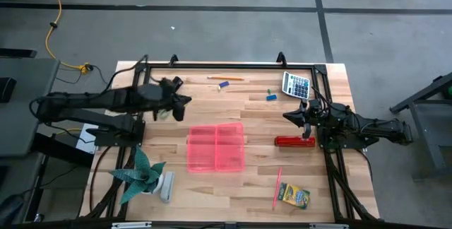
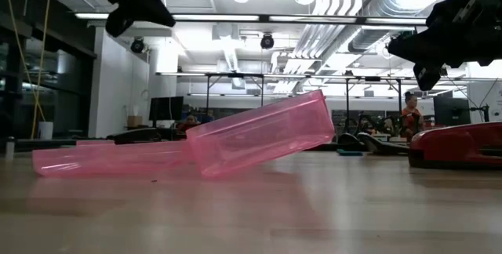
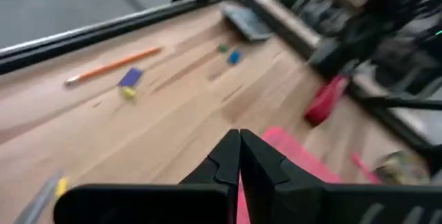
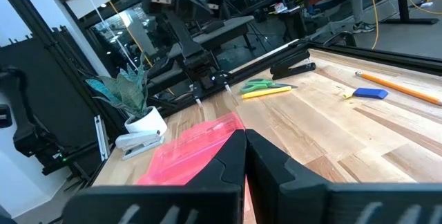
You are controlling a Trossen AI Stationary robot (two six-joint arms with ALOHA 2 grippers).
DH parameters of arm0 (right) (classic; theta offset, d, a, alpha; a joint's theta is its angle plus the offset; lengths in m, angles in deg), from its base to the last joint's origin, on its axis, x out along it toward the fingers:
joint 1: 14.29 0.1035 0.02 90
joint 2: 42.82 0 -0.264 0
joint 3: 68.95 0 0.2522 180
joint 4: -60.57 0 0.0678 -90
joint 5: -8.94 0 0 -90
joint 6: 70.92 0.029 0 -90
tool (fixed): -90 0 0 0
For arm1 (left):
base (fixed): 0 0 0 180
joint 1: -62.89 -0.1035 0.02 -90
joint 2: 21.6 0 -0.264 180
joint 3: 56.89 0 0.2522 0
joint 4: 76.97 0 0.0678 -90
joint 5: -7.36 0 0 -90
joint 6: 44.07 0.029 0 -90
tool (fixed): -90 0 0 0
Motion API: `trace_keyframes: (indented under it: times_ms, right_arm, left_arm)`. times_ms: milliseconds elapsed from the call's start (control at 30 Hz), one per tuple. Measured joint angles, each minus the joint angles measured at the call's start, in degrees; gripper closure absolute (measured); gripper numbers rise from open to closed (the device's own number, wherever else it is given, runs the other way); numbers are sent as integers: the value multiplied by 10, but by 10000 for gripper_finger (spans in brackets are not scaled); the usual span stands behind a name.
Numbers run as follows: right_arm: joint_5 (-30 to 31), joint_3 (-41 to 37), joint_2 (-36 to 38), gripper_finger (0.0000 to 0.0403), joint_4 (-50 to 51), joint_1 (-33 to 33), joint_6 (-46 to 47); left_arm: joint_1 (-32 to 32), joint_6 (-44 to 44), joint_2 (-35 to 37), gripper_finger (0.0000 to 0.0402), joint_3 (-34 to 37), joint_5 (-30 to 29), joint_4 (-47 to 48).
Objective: Pack school essentials
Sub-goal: Put the yellow pen into the pink supply box
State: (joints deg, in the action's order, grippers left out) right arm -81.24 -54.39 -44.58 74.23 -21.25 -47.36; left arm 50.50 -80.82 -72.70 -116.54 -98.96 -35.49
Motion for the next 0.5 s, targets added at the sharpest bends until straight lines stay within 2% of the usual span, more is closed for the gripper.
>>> trace_keyframes:
  times_ms: [133,267,367,500]
  right_arm:
    - [0,0,0,402,0,0,0]
    - [0,0,0,402,0,0,0]
    - [0,0,0,402,0,0,0]
    - [0,0,0,402,0,0,0]
  left_arm:
    - [-37,-2,-58,395,-54,6,90]
    - [-89,-6,-106,371,-58,32,159]
    - [-127,-6,-154,339,-54,73,207]
    - [-161,18,-222,284,-51,98,219]
